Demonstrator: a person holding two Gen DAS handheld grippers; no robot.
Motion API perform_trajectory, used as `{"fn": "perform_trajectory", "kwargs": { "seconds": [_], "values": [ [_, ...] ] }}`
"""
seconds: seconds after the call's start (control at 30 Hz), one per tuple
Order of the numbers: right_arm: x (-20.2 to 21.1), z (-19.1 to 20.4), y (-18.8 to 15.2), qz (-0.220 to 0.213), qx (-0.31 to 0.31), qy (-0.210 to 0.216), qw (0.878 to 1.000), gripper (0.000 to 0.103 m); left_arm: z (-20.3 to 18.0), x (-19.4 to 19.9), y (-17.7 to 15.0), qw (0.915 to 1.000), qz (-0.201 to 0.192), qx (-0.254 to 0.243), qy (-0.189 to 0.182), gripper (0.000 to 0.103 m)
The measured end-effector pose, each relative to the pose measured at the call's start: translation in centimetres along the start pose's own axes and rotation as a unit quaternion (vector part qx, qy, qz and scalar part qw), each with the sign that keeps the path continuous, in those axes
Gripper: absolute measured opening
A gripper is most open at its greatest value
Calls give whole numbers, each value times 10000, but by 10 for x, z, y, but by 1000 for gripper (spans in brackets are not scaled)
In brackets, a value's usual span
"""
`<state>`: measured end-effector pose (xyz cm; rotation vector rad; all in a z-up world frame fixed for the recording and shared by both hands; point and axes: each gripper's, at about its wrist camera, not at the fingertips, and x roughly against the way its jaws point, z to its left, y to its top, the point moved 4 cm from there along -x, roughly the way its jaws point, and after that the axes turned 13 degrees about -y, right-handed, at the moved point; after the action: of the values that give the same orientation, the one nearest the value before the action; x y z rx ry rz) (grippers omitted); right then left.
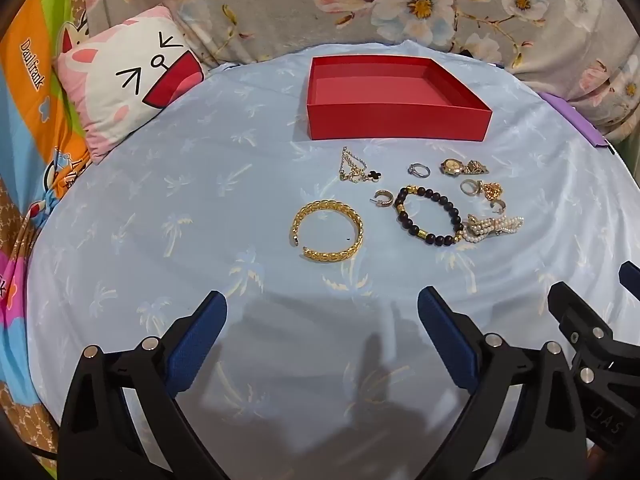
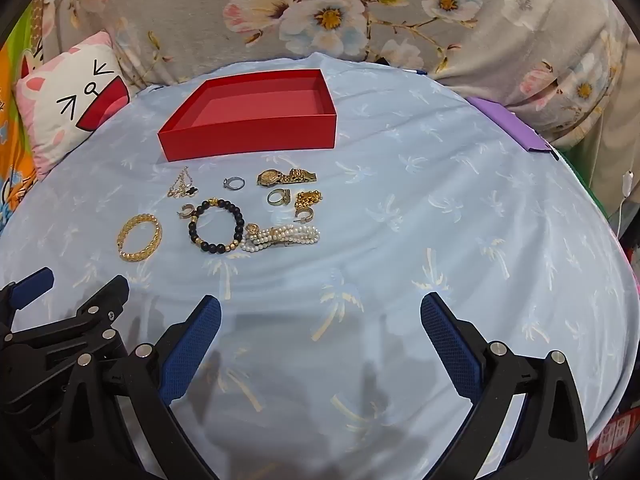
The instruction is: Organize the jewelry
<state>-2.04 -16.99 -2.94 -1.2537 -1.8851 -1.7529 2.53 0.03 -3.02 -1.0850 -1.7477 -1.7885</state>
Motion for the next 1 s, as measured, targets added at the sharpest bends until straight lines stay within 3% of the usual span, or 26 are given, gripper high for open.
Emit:
{"fn": "perform_trajectory", "kwargs": {
  "seconds": [1.0],
  "values": [
    [3,-1,3,-12,-47,51,10000,98,2,0,1,10000,-64,-23,-3,94]
  ]
}}
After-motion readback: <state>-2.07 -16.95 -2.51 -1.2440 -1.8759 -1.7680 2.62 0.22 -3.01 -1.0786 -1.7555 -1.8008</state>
